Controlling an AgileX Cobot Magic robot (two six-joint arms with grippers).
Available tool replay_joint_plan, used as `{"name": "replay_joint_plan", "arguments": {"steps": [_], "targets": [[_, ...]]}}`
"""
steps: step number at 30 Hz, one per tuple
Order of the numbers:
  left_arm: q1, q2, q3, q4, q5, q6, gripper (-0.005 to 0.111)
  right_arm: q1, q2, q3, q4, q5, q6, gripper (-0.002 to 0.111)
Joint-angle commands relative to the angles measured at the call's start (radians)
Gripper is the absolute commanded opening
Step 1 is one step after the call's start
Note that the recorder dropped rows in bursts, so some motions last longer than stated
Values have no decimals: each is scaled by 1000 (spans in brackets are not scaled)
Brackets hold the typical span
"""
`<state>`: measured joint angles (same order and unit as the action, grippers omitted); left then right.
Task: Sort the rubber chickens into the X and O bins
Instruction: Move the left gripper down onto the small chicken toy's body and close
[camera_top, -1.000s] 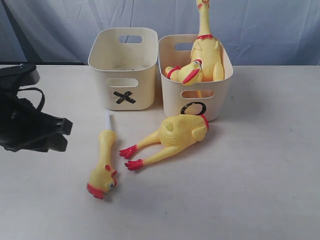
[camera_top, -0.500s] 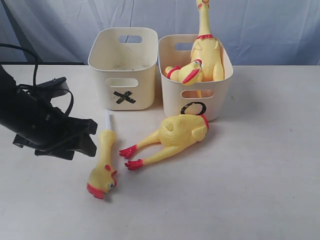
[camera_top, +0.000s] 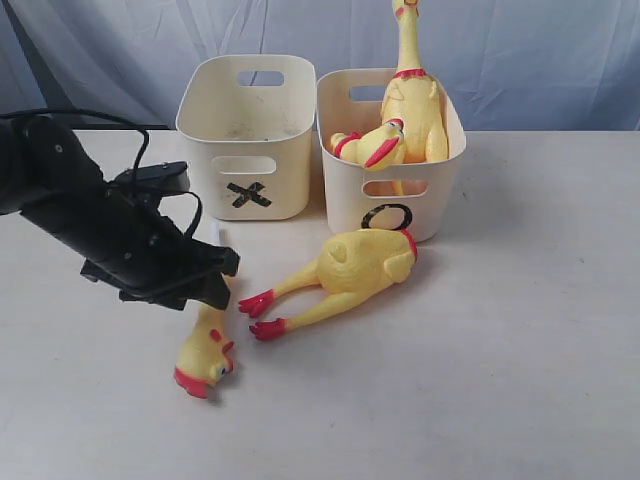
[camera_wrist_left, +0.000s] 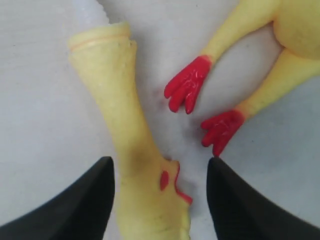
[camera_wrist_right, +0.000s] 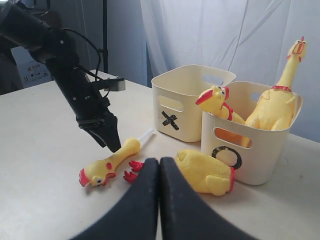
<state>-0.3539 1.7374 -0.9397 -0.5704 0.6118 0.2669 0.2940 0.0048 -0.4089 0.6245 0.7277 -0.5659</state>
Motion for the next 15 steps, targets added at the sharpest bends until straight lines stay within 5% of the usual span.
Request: {"name": "replay_joint_plan", "arguments": {"steps": [1, 15], "targets": [[-7, 38, -25, 25, -13, -6, 53, -2, -5, 2, 3, -1, -10, 0], [-7, 117, -40, 64, -80, -77, 53, -2, -5, 2, 5, -1, -10, 0]]}}
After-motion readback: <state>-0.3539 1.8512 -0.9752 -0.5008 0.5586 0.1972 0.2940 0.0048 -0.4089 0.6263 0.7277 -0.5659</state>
